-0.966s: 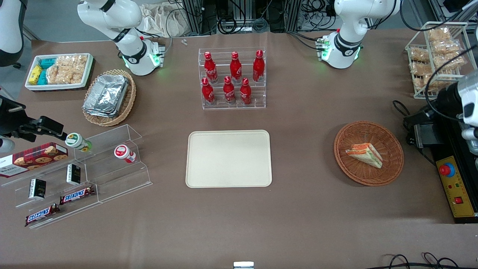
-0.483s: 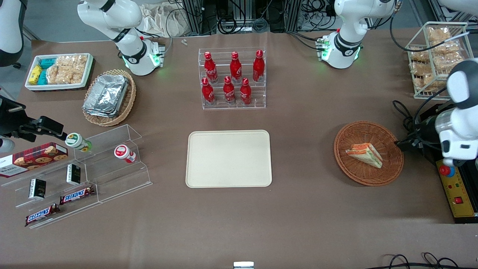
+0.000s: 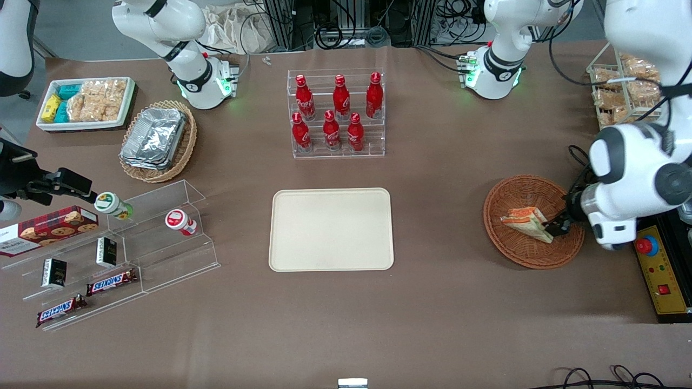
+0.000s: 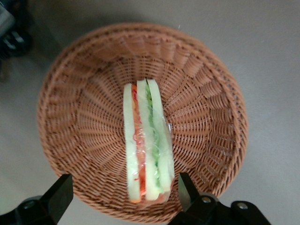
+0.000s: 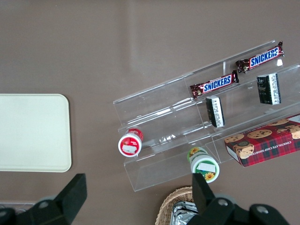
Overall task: Place sandwich from basket to tray
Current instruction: 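Lower the open left gripper over the wrapped sandwich in the basket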
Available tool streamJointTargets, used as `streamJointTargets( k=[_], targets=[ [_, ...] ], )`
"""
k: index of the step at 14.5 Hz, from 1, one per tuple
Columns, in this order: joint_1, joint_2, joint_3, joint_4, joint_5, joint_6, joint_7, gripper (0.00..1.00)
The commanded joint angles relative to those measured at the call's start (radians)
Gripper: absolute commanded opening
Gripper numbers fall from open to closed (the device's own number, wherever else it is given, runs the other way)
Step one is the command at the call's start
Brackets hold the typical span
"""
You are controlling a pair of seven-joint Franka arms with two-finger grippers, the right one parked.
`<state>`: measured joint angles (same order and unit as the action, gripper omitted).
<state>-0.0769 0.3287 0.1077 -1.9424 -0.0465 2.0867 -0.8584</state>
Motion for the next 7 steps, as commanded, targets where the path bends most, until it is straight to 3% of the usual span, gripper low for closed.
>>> streamJointTargets(
  k=[1,5,7],
  targets=[
    [-0.012,0.059,0.001,-0.001,-0.006,0.033,-0.07,1.0],
    [-0.023,0.101,0.001,-0.012,-0.007,0.064,-0.076,1.0],
    [-0.024,0.116,0.001,-0.01,-0.007,0.079,-0.076,0.72]
  ],
)
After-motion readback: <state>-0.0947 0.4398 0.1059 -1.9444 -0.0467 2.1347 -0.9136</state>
